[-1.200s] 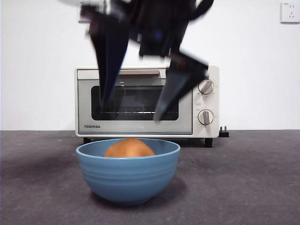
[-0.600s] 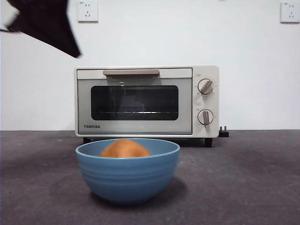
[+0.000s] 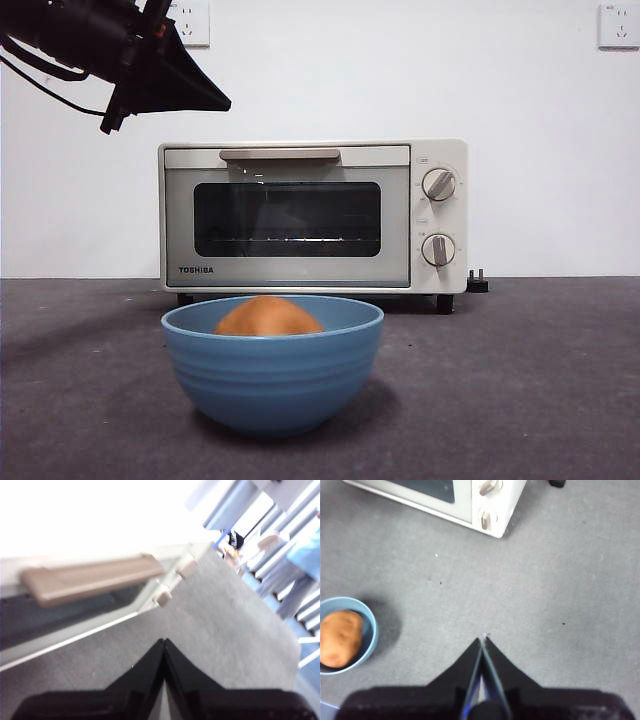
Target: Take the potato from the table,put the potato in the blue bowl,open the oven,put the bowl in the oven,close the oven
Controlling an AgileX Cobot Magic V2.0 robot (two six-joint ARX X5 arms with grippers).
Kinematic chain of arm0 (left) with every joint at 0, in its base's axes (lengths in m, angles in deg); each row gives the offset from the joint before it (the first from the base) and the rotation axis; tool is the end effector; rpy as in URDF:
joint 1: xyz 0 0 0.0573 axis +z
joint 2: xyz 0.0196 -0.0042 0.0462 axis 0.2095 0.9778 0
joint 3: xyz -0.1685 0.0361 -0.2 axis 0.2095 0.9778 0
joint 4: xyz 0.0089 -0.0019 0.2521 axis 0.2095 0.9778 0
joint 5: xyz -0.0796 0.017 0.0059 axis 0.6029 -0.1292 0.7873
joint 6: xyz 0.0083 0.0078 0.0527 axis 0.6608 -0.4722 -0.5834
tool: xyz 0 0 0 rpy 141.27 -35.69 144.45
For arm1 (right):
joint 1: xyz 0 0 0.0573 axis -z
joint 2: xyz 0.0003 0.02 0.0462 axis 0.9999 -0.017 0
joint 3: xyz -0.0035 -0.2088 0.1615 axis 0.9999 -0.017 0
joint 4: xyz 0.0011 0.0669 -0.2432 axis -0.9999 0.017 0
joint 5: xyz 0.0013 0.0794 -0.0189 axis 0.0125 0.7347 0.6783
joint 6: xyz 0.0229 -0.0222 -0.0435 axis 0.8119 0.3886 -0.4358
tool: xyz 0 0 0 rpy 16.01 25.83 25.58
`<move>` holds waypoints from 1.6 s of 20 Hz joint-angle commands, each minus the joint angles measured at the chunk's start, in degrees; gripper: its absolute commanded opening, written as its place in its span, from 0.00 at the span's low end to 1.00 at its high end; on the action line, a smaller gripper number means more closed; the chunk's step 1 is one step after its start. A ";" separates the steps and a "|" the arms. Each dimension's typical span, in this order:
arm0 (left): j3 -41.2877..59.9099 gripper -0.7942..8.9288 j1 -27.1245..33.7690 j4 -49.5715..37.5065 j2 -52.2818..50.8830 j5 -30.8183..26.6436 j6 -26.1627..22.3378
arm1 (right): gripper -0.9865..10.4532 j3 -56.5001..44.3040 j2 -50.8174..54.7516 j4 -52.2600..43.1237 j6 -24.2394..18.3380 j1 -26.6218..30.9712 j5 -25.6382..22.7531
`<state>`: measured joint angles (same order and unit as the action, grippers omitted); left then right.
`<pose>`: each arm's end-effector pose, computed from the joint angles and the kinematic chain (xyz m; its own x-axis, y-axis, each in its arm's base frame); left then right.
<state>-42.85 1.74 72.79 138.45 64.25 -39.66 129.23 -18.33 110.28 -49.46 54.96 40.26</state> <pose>0.3359 -0.0824 0.2946 0.4906 -0.8133 -0.3128 0.6324 0.5793 -0.5143 0.1211 0.0739 0.4020 0.6826 0.1826 -0.7076 -0.3298 0.9410 -0.0753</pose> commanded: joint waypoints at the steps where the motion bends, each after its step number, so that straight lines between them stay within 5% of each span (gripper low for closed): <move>1: -5.79 0.07 0.22 1.40 3.89 2.60 2.47 | 0.08 -0.15 1.33 0.00 -2.56 2.16 3.78; 6: -17.40 0.07 0.13 8.31 11.23 1.90 1.11 | 0.08 -2.82 4.07 -0.96 -3.32 5.62 5.44; 16: -18.25 0.07 -0.26 8.50 15.87 -5.92 0.02 | 0.08 -22.69 14.45 -9.97 1.11 9.68 14.05; 32: -18.25 0.07 -3.85 16.09 15.91 -19.58 -5.31 | 0.08 -23.47 14.43 -12.15 3.72 9.77 18.08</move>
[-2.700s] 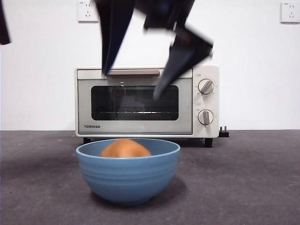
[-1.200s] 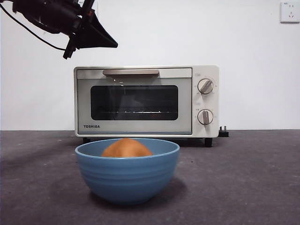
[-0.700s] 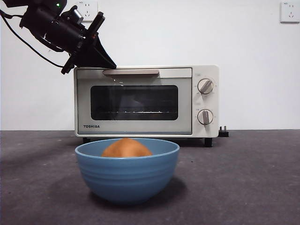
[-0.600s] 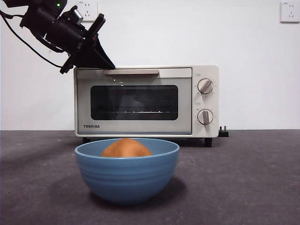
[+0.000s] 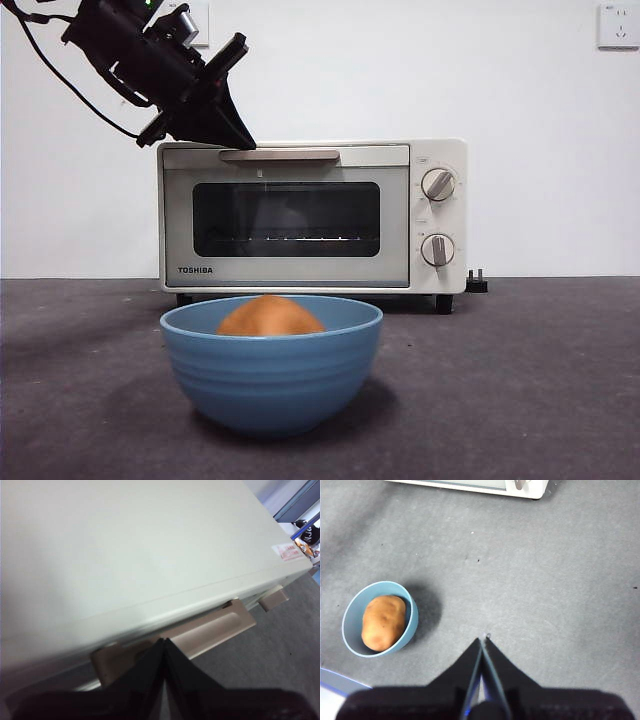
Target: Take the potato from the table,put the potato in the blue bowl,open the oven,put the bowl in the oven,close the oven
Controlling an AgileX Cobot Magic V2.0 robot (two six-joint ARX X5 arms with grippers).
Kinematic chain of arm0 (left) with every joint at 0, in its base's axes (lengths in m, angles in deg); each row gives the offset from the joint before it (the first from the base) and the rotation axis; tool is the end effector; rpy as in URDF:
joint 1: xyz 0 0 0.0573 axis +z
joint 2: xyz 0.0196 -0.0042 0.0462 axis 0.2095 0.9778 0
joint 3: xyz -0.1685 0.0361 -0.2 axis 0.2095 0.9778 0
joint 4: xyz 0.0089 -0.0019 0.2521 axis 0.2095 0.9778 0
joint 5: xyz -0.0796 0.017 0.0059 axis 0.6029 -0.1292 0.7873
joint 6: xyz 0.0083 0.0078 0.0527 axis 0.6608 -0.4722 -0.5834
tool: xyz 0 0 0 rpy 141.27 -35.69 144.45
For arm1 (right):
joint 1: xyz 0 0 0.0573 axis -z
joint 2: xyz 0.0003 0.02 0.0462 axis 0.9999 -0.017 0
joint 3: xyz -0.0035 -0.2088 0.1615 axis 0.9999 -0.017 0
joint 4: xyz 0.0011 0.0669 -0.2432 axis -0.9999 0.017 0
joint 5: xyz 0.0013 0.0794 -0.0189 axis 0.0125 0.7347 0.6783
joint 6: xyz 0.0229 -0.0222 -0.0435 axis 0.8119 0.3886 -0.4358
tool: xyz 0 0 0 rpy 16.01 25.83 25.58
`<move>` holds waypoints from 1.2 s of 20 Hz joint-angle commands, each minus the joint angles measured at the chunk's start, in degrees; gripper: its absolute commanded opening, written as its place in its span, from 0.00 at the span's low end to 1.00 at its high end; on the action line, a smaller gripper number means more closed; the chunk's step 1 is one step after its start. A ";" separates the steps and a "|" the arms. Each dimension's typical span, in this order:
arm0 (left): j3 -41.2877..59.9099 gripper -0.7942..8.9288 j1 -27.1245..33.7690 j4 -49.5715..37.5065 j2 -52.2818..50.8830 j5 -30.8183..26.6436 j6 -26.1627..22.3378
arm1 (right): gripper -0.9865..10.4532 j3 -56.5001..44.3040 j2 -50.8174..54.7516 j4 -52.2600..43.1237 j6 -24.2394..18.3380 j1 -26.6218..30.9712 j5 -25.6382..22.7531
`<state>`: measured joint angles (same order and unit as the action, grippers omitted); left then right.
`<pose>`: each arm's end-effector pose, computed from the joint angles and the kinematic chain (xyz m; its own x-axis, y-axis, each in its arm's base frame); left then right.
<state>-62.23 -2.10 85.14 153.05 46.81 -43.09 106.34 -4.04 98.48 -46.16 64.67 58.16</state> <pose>0.3964 -0.1143 0.2950 0.5949 -0.6339 -0.4942 0.4917 0.7734 -0.4001 0.1052 0.0502 0.3300 0.6265 0.3705 -0.6857 -0.3361 0.9222 0.1913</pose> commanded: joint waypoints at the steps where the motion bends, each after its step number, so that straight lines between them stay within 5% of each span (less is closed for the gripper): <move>1: 1.14 0.07 -0.09 4.46 1.31 -3.48 -2.60 | 0.08 -0.59 0.13 -0.35 0.42 0.07 0.17; 8: 1.31 0.07 -4.31 11.43 1.31 -12.94 -7.58 | 0.08 -0.59 0.15 0.04 0.76 0.07 0.13; 14: 2.64 0.07 -5.42 11.61 0.98 -14.29 -6.43 | 0.08 -0.59 0.15 0.20 1.09 0.07 0.17; 20: 18.84 0.07 -5.75 -0.85 -8.61 -15.98 -3.61 | 0.08 -0.59 0.15 0.72 1.03 0.07 0.15; 24: 21.68 0.07 -5.77 -0.72 -9.73 -15.98 -3.43 | 0.08 -0.59 0.15 0.90 0.87 0.07 0.17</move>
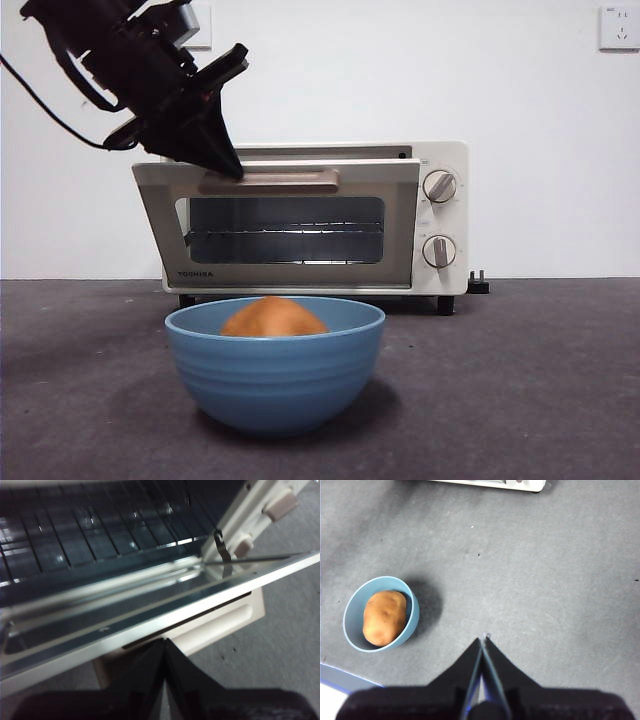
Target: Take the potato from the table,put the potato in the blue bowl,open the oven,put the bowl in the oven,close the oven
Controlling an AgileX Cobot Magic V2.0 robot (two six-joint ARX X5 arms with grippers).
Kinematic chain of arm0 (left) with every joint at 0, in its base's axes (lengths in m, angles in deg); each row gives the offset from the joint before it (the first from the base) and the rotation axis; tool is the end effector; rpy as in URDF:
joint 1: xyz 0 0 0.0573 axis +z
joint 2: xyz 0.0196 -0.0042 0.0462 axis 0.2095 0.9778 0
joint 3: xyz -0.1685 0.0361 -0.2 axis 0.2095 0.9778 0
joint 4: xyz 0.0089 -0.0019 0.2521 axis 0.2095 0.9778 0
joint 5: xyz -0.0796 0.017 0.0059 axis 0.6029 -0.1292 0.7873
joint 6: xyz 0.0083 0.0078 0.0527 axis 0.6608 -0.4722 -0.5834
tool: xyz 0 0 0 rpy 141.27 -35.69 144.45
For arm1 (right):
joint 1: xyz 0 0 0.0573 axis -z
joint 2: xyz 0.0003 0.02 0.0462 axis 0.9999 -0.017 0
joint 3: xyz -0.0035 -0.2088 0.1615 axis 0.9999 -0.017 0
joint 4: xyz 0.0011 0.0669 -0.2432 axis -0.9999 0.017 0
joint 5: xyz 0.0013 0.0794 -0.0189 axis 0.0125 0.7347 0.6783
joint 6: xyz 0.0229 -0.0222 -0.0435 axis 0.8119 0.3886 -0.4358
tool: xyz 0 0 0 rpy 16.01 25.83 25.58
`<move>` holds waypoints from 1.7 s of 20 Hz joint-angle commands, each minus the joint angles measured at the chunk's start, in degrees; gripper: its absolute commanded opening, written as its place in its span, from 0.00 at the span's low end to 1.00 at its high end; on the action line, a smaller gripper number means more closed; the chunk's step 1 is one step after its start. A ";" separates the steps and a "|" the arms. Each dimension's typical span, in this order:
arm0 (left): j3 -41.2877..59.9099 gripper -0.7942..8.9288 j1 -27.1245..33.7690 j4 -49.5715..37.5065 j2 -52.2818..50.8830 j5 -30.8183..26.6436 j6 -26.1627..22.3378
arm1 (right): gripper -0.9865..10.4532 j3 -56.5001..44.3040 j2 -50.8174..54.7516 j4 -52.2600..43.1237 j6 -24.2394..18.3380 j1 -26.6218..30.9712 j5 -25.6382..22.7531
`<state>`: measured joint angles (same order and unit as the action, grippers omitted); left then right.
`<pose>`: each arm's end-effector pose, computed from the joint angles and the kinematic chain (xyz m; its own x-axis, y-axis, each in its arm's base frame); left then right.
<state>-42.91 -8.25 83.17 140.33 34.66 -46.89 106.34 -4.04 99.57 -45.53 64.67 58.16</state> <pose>0.3240 -0.1286 0.2662 0.6100 -0.5165 -0.6010 0.4692 0.8466 -0.2514 0.1040 0.0497 0.3287 0.6145 0.3651 -0.6994 -0.3249 0.9249 0.1974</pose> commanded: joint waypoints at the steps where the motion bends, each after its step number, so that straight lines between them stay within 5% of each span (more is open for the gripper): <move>1: 2.93 0.07 -0.15 1.18 2.99 -4.11 1.09 | 0.08 -0.59 0.15 -0.04 0.24 0.07 0.17; 10: 11.04 0.07 -4.66 -6.49 2.89 -9.55 7.15 | 0.08 -0.59 0.15 -0.07 -0.17 0.07 0.13; 18: 11.98 0.07 -4.74 -5.25 2.89 -10.51 5.81 | 0.08 -0.59 0.02 -0.44 -0.24 0.07 -0.02; 28: 11.98 0.07 -5.14 8.17 1.46 -9.16 -2.32 | 0.08 -0.59 -1.42 -0.13 -0.17 0.04 0.44; 34: 11.96 0.07 -5.25 23.50 -13.16 -5.62 -5.18 | 0.08 -0.59 -6.51 -0.11 1.95 0.00 9.46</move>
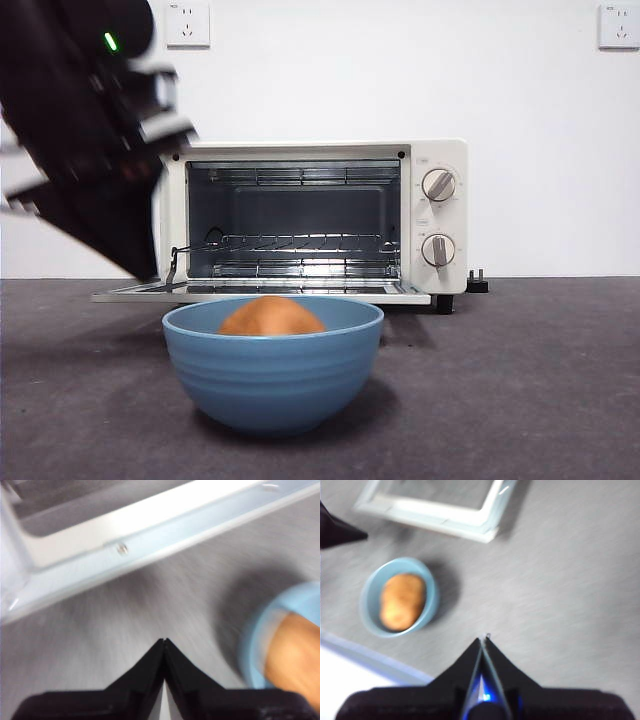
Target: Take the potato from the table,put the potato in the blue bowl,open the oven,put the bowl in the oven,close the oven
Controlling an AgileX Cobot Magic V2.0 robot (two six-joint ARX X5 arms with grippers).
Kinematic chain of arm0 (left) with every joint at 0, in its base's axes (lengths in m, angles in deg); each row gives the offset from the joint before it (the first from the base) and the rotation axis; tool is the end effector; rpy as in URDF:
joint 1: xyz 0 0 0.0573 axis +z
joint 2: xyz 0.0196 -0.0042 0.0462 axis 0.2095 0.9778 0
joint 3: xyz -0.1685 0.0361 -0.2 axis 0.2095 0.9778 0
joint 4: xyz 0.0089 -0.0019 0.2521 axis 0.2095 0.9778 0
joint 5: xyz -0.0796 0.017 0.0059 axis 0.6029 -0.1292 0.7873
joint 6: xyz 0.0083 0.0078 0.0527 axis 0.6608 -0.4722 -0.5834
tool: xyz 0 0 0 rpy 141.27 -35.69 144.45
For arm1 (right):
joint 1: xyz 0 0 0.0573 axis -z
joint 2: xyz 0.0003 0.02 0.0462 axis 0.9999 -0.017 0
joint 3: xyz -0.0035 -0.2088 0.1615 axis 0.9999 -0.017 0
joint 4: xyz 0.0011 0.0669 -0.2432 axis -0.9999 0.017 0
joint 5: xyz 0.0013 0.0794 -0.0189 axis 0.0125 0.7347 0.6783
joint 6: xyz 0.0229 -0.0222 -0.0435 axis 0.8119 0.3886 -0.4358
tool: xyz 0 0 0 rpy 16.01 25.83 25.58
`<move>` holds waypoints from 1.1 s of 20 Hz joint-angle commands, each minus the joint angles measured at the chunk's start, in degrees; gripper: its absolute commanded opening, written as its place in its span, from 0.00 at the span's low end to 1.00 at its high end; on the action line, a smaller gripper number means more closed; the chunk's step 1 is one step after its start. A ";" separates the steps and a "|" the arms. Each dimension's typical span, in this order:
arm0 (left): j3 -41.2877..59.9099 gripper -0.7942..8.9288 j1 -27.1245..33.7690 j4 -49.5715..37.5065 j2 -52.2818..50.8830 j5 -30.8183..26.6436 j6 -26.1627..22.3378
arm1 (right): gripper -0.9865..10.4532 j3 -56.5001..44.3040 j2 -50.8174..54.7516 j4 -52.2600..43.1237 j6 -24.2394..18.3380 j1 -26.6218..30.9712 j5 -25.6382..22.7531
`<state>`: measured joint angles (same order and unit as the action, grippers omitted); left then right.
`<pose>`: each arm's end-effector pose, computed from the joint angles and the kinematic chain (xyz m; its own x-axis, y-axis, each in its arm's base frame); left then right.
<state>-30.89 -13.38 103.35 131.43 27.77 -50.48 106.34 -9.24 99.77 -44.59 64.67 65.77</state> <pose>0.2469 -0.1226 0.2250 0.3528 -0.3396 -0.8719 0.4560 0.8761 -0.1567 0.1201 0.0612 0.3194 0.4862 0.4511 -0.7484 -0.3629 0.8833 0.2967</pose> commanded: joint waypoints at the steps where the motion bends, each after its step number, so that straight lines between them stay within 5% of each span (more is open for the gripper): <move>1: -0.07 0.07 -0.11 6.14 -7.30 2.97 -2.12 | 0.08 -0.59 -2.51 -0.35 0.94 -0.04 2.99; 5: -0.07 0.07 -0.15 18.86 -18.10 8.70 -2.71 | 0.08 -0.59 -9.75 -0.74 2.19 -2.19 7.67; 10: -0.07 0.07 -1.29 29.35 -26.75 14.82 -2.45 | 0.12 -0.59 -19.04 -8.63 11.58 -10.69 7.32; 14: -0.07 0.07 -2.54 32.46 -31.85 15.47 -1.31 | 0.33 -0.57 -27.12 -13.00 17.11 -13.62 6.91; 22: -0.07 0.07 -2.60 32.70 -34.47 15.52 -0.39 | 0.34 1.92 -36.48 -18.49 20.09 -13.62 6.80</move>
<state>-31.00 -15.83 136.07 97.12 43.05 -51.33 107.81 -45.46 81.80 -25.11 51.16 72.52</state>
